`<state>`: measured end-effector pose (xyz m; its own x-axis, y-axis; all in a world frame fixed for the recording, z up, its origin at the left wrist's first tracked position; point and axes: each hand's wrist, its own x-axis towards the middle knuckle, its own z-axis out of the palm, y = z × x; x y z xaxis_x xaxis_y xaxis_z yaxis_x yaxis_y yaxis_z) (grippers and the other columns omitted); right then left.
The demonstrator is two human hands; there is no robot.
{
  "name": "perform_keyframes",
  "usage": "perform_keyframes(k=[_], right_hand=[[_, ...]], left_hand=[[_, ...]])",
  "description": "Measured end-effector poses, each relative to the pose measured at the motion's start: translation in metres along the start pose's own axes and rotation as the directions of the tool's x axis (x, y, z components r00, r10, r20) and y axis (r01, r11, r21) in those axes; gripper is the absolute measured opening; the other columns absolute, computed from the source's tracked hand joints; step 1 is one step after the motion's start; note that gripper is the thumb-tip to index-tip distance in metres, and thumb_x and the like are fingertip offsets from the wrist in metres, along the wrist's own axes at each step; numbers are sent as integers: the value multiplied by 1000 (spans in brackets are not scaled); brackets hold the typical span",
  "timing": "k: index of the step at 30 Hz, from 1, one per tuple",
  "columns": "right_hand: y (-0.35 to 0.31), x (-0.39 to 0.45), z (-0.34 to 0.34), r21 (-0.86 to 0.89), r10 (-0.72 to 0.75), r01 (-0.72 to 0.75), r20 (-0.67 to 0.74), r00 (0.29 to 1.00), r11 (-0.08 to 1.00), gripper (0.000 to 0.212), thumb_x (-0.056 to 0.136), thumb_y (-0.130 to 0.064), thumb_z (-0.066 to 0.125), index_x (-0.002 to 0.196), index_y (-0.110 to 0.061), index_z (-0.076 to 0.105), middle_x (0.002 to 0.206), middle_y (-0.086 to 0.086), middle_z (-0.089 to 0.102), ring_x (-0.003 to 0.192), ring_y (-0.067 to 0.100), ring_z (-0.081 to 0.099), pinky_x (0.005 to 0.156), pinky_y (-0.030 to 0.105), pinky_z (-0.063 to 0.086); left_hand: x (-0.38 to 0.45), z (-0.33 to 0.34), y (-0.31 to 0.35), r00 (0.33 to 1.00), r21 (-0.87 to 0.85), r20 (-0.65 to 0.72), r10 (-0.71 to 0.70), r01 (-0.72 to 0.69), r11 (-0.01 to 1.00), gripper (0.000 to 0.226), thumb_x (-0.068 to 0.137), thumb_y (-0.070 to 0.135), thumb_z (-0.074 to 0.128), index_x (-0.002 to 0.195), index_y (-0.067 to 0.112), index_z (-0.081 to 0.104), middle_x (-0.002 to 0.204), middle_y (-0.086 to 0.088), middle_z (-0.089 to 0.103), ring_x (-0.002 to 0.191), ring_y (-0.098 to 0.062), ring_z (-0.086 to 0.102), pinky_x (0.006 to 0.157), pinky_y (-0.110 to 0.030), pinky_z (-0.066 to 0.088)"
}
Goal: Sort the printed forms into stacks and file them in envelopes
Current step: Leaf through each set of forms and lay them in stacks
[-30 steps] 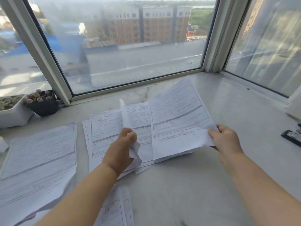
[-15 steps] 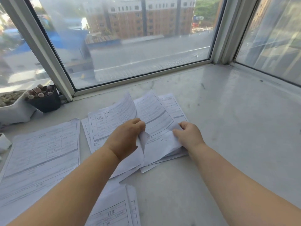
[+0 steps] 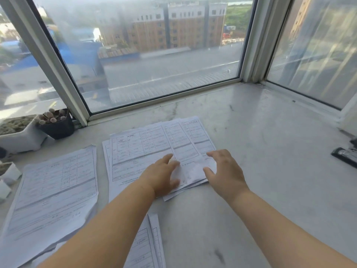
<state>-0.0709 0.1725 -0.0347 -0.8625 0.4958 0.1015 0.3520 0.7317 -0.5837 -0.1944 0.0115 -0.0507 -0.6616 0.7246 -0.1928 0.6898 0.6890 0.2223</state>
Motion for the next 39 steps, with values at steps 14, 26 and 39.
perform_keyframes(k=[14, 26, 39], right_hand=[[-28, -254, -1, 219, 68, -199, 492, 868, 955, 24, 89, -28, 62, 112, -21, 58, 78, -1, 66, 74, 13, 65, 69, 21, 49], [-35, -329, -11, 272, 111, -323, 584, 804, 906, 40, 88, -27, 60, 126, -33, 48, 85, -8, 68, 57, 2, 66, 53, 17, 48], [-30, -320, -11, 563, 41, -477, 617, 786, 675, 30, 86, 7, 56, 100, -20, 58, 87, 10, 70, 76, 19, 65, 82, 35, 53]], left_hand=[[-321, 80, 70, 965, -362, -258, -51, -48, 931, 39, 83, 51, 60, 117, 31, 58, 132, 15, 39, 126, -1, 36, 103, -11, 22], [-392, 102, 76, 964, -412, -267, -8, -107, 905, 47, 76, 60, 62, 117, 39, 58, 133, 30, 37, 131, 5, 29, 113, -20, 21], [-399, 100, 77, 937, -762, -288, -198, -99, 640, 16, 91, 15, 61, 83, 24, 72, 89, 15, 69, 95, -4, 62, 101, -16, 31]])
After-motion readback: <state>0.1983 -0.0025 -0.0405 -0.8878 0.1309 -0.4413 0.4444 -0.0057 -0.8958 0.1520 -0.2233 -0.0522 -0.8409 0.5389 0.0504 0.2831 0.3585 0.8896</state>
